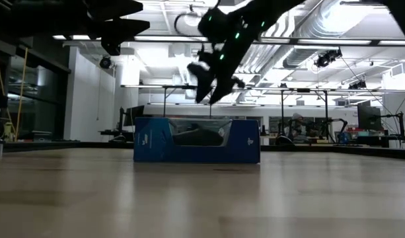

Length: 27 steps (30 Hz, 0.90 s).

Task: Pick and place USB-C Cables
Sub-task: Return to Home Position

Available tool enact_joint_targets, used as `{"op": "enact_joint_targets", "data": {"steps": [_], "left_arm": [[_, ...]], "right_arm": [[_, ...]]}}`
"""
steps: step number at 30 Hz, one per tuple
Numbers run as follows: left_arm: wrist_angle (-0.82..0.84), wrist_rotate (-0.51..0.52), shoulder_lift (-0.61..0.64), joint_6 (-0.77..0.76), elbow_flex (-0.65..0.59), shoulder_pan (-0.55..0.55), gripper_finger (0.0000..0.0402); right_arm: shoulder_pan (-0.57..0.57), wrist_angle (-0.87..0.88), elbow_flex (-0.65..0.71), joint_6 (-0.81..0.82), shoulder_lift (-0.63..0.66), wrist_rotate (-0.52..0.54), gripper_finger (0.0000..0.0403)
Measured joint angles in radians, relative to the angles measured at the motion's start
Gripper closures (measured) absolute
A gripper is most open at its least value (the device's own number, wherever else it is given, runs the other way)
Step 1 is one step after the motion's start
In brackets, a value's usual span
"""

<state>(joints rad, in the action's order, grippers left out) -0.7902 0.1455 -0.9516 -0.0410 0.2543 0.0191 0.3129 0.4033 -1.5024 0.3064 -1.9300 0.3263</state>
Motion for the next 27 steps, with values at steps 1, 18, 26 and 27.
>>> {"op": "enact_joint_targets", "data": {"steps": [1,18,26,27], "left_arm": [[0.000,0.000,0.000,0.000,0.000,0.000,0.0184],[0.007,0.001,0.000,0.036,0.000,0.000,0.0184],[0.007,0.002,0.000,0.063,0.000,0.000,0.0184],[0.007,0.002,0.000,0.063,0.000,0.000,0.0184]], "right_arm": [[-0.009,0.033,0.000,-0.011,0.021,-0.002,0.0162],[-0.330,-0.212,0.729,-0.036,0.699,0.096,0.0162],[-0.415,-0.809,1.018,-0.210,0.941,-0.103,0.0162],[-0.420,-0.831,1.024,-0.224,0.953,-0.123,0.0162]]}}
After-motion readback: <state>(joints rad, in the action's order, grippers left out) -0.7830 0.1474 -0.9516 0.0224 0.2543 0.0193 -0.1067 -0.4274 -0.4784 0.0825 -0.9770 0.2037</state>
